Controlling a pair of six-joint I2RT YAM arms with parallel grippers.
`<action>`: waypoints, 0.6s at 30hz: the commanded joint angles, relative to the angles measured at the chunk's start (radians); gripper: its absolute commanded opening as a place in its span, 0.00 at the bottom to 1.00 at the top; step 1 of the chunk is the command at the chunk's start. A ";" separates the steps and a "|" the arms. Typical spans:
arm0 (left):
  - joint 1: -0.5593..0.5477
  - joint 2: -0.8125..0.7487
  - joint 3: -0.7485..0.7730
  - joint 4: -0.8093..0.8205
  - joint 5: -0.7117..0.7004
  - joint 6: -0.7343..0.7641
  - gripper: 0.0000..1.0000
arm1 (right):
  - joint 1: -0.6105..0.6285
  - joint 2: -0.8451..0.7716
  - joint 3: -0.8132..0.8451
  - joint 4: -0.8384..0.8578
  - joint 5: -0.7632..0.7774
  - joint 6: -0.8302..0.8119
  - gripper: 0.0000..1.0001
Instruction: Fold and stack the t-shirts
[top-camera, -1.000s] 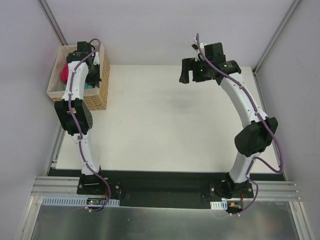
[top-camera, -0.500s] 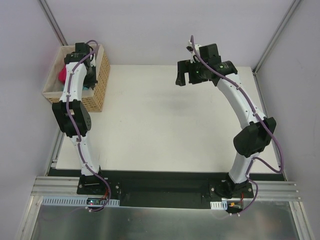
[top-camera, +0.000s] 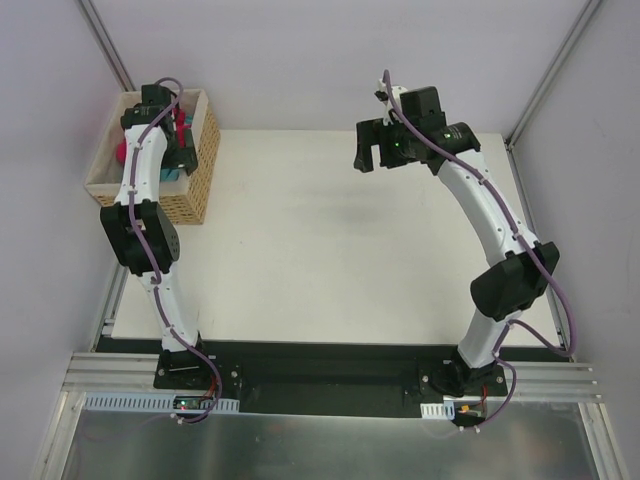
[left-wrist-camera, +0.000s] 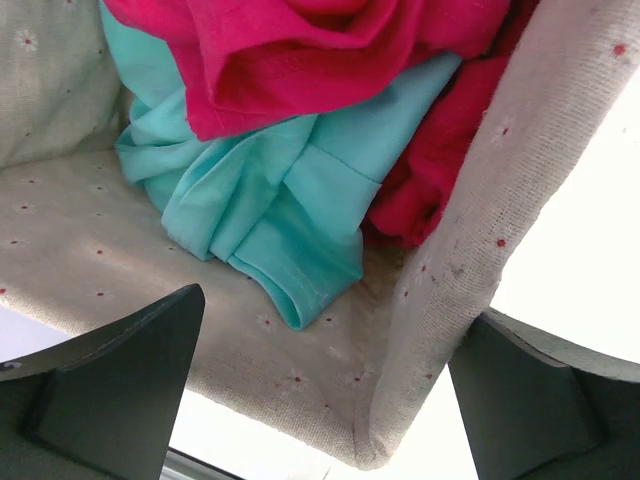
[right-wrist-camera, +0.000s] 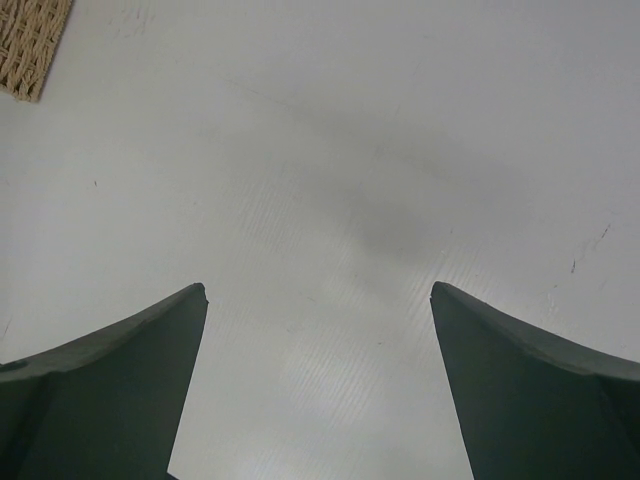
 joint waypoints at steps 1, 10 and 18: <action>0.042 -0.106 0.067 0.209 -0.022 -0.055 0.99 | 0.014 -0.062 -0.003 0.005 0.019 -0.015 0.99; 0.042 -0.256 0.139 0.276 0.248 -0.152 0.99 | 0.012 -0.074 -0.060 0.067 0.059 -0.039 0.96; 0.042 -0.354 -0.113 0.307 0.177 -0.141 0.72 | -0.046 -0.039 -0.091 0.217 0.075 0.016 0.96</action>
